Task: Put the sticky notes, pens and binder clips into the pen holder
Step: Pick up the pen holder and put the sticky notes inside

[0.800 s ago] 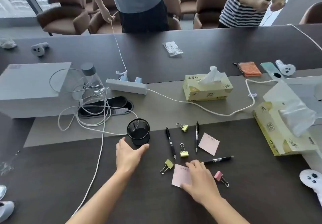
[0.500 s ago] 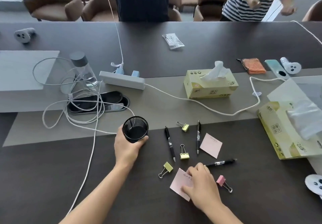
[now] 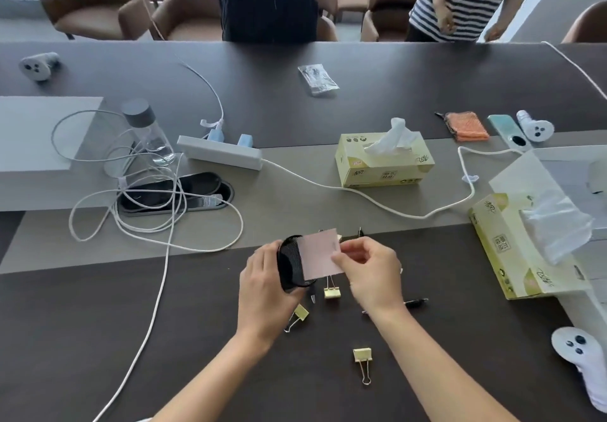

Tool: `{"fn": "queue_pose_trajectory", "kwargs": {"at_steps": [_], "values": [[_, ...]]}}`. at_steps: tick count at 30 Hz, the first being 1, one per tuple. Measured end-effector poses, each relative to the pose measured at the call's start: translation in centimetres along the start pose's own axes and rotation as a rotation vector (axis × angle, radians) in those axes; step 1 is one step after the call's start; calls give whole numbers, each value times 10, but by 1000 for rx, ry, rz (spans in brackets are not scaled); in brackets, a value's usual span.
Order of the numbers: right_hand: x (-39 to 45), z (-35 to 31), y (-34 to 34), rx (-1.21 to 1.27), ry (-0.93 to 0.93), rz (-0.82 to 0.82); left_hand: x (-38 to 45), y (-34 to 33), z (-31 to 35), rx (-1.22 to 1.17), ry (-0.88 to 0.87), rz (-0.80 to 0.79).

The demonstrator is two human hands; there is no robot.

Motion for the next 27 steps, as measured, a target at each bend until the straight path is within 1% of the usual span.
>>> {"fn": "queue_pose_trajectory", "kwargs": {"at_steps": [4,5,8,10,12,14,15,16,18,20,21,23,25,27], "values": [[0,2,-8,-92,20,-9,1,-8,2,26,61,21],[1,2,-11,-124,31,-28,1,-10,2,36,53,21],[2,4,-21,-225,109,-130,2,-18,6,129,-45,-3],[5,11,-23,-231,134,-155,3,-23,7,177,-74,-15],[12,26,-16,-174,99,-96,4,-27,5,188,-51,-17],[22,50,0,-149,2,26,3,-28,1,178,-8,-12],[30,65,9,-203,-56,69,4,-29,-1,173,6,-6],[39,79,16,-309,-115,65,4,-30,-3,168,16,-1],[52,104,23,-577,-194,-69,5,-30,-6,160,27,9],[58,118,22,-732,-151,-215,6,-31,-7,160,23,13],[60,121,21,-770,-106,-253,6,-31,-6,163,20,9],[64,123,19,-828,-75,-271,7,-33,-6,172,16,-9],[71,125,19,-831,-107,-265,8,-34,-6,154,22,-21],[76,125,23,-711,-179,-234,8,-33,-5,102,36,-19]]}}
Point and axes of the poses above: each hand's wrist, its own x-axis towards the middle knuckle, its own y-axis out of the back of the hand, z = x × y, the point moved 4 cm from there along x, towards the middle knuckle, and after that the axes turned 11 degrees about -x, right-handed, at the moved point
